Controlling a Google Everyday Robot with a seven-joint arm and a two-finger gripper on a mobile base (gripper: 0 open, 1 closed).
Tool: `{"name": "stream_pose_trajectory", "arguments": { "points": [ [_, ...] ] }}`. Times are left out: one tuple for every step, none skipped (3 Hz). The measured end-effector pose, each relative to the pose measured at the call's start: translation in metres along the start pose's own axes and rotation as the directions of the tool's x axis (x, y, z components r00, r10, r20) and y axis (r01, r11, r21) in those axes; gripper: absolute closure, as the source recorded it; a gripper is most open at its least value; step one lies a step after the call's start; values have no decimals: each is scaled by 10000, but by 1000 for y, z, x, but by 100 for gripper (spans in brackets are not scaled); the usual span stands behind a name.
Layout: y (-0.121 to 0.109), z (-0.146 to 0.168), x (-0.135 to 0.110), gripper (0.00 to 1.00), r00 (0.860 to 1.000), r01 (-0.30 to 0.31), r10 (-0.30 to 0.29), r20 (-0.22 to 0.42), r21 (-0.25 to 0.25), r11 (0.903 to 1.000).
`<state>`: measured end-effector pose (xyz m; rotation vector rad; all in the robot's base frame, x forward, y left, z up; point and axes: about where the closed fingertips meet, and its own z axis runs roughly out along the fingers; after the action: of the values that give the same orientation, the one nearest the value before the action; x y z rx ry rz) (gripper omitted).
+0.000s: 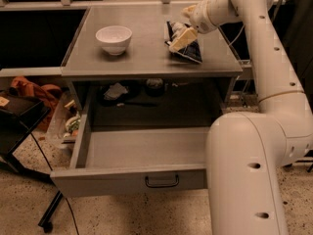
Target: Pick blue chip bag from top drawer and place on counter
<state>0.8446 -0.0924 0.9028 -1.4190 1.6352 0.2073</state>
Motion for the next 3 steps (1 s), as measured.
{"name": "stream_pose_trajectory", "arguments": {
  "points": [
    [0,0,0,0,10000,0,0,0,0,10000],
    [-1,-15,-2,0,9995,-281,280,148,47,9996],
    [-5,-53,-26,0,9993,-238,229,291,309,9992]
  ]
}}
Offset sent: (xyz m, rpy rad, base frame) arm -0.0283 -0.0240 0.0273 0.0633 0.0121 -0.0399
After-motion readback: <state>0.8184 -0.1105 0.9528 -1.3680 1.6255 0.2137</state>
